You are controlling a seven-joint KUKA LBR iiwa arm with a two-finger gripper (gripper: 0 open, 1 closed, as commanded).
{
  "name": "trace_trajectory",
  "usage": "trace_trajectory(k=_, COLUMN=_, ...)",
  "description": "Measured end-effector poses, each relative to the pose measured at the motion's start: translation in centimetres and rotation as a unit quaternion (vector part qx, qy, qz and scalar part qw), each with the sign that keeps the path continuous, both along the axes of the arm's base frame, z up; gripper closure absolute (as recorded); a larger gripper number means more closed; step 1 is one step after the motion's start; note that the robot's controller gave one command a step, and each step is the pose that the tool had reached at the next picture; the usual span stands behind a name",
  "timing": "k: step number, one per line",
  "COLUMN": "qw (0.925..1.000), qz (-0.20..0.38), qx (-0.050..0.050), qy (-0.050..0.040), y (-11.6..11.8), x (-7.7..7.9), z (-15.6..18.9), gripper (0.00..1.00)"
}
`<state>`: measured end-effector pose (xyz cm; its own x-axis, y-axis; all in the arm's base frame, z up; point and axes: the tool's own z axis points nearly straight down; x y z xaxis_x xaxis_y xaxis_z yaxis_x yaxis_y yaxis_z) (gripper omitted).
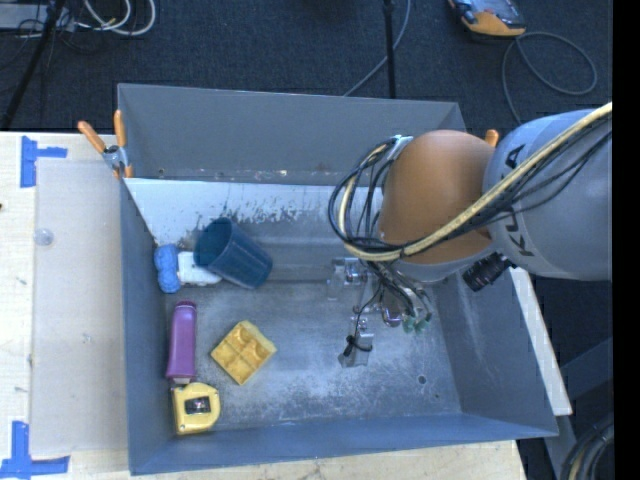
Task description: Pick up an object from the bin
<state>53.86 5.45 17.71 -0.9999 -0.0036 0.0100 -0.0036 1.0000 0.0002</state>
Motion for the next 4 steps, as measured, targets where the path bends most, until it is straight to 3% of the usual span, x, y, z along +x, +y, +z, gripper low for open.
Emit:
trace_trajectory(k=1, qw=1.0000, qz=-0.001, qx=0.000, qy=-0.0039, y=0.0, x=0.1, z=0.5, gripper=0.00)
trace_trajectory(k=2, qw=0.9998, qz=0.018, qx=0.000, qy=-0.0061, y=2.1, x=-1.1, z=-3.4, gripper=0.00)
trace_trajectory(k=3, qw=0.9968, qz=0.080, qx=0.001, qy=-0.0030, y=4.3, x=1.3, z=-7.8, gripper=0.00)
trace_trajectory(k=4, qw=0.9913, qz=0.131, qx=0.001, qy=-0.0064, y=5.1, x=1.9, z=-9.1, gripper=0.00)
